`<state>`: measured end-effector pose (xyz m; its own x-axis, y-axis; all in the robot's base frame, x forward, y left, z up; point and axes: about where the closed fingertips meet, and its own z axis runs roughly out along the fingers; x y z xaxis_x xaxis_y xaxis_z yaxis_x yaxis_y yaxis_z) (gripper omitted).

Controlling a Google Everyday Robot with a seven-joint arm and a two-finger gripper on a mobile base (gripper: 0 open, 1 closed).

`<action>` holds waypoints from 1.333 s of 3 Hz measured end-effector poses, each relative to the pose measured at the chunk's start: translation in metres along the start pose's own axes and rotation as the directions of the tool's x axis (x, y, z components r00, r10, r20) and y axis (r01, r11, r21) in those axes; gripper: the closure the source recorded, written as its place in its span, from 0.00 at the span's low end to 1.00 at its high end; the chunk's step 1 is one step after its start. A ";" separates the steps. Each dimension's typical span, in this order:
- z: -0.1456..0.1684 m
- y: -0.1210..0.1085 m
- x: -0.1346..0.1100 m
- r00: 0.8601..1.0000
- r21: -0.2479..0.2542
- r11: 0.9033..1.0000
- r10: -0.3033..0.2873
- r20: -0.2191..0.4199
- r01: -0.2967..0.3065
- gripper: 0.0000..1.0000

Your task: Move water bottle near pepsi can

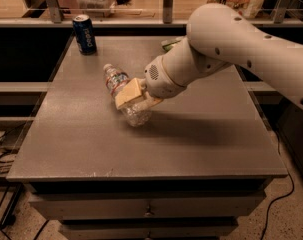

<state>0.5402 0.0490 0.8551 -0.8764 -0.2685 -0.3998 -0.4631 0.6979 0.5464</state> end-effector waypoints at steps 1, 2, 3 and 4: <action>0.006 -0.007 -0.033 0.994 -0.023 0.997 0.069 0.086 -0.067 1.00; 0.010 -0.016 -0.076 0.970 -0.060 0.988 0.154 0.190 -0.145 1.00; 0.014 -0.020 -0.118 0.938 -0.089 0.975 0.219 0.270 -0.202 1.00; 0.026 -0.025 -0.151 0.914 -0.151 0.957 0.282 0.291 -0.247 1.00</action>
Offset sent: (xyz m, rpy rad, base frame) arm 0.1333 0.0194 0.0284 0.2643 -0.0430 -0.3542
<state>0.6875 0.0898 0.8828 -0.8934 0.1445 -0.4253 -0.2464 0.6341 0.7330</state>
